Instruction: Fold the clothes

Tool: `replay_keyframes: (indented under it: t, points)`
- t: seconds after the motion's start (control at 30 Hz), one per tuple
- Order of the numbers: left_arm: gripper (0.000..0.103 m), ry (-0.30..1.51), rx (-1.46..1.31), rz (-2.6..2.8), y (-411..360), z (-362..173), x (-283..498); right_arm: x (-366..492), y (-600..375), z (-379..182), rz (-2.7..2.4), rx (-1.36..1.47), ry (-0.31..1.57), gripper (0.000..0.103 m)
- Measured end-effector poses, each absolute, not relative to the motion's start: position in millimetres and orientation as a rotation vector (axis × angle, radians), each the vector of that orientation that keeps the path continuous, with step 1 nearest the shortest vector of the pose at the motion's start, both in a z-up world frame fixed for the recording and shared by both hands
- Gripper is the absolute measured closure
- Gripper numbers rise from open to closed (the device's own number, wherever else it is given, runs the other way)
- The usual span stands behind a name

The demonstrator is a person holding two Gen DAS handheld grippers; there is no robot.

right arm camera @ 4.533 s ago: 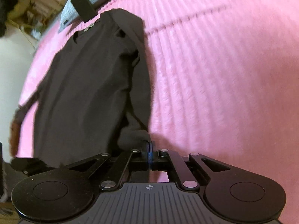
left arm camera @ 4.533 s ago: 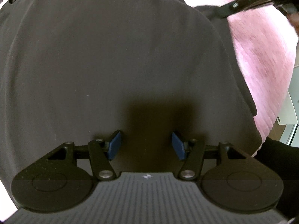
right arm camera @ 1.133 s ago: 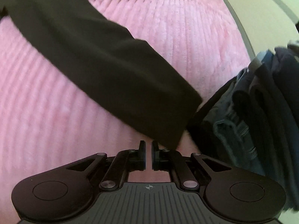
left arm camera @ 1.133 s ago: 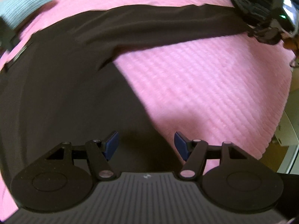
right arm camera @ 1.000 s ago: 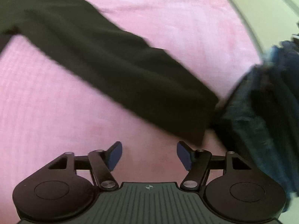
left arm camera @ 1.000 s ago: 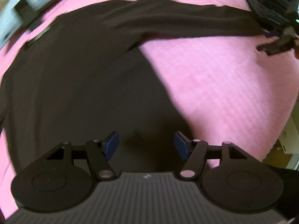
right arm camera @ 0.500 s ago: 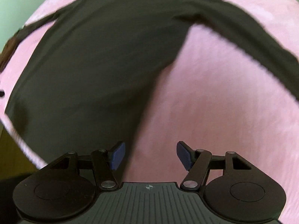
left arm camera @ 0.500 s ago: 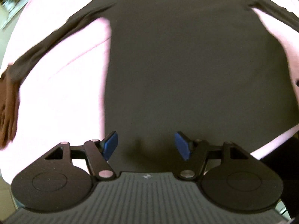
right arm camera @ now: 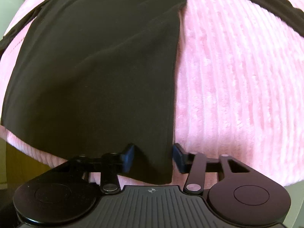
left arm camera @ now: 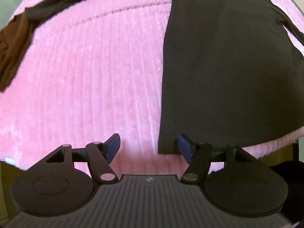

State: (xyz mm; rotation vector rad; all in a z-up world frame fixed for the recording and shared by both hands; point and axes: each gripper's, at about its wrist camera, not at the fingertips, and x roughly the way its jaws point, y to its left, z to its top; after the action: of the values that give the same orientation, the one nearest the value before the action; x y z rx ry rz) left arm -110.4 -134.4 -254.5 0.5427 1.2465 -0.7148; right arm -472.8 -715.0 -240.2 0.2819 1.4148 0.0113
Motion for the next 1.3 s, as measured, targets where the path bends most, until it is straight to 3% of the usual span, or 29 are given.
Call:
replay_keyframes:
  t: [0.07,0.1,0.17,0.2,0.23,0.4,0.6,0.67,0.7,0.73,0.8,0.93,1.3]
  points:
    - [0.048,1.267,0.532,-0.758,-141.3,-268.0,-110.3,-472.3,-714.2,-240.7,0.006,0.273,1.406,0.065]
    - [0.049,1.279,0.535,-0.781,-145.8,-275.7,-111.2,-470.7,-713.2,-240.0,0.007,0.25,1.408,0.075]
    - [0.075,1.299,0.562,-0.809,-154.1,-287.6,-118.3,-466.2,-712.1,-237.0,0.023,0.2,1.419,0.097]
    - [0.081,1.298,0.576,-0.824,-158.7,-289.4,-122.4,-463.4,-712.6,-234.2,0.038,0.18,1.426,0.102]
    - [0.101,1.291,0.589,-0.836,-161.8,-285.2,-127.0,-460.5,-713.1,-231.5,0.053,0.16,1.432,0.102]
    - [0.1,1.305,0.598,-0.927,-164.0,-250.9,-158.8,-461.8,-730.1,-191.6,0.024,0.046,1.427,0.102]
    - [0.099,1.352,0.627,-0.91,-164.1,-272.0,-175.2,-459.8,-739.0,-213.1,-0.059,0.074,1.48,0.101]
    - [0.091,1.37,0.646,-0.894,-162.7,-274.7,-174.2,-453.1,-732.8,-220.9,-0.077,0.042,1.477,0.101]
    - [0.09,1.377,0.656,-0.888,-161.1,-273.9,-173.8,-449.7,-730.8,-222.2,-0.086,0.029,1.476,0.098]
    - [0.088,1.37,0.664,-0.887,-157.2,-268.7,-173.4,-446.0,-729.1,-221.1,-0.092,0.022,1.475,0.073]
    - [0.082,1.348,0.677,-0.881,-148.0,-256.3,-170.7,-439.8,-726.0,-211.5,-0.12,0.01,1.455,0.033]
    - [0.073,1.287,0.689,-0.836,-122.4,-226.9,-151.4,-420.9,-716.4,-179.0,-0.137,0.016,1.415,0.033]
    - [0.062,0.913,0.957,-0.701,-83.0,-139.1,-62.5,-336.1,-619.6,-90.1,0.008,0.088,1.208,0.033]
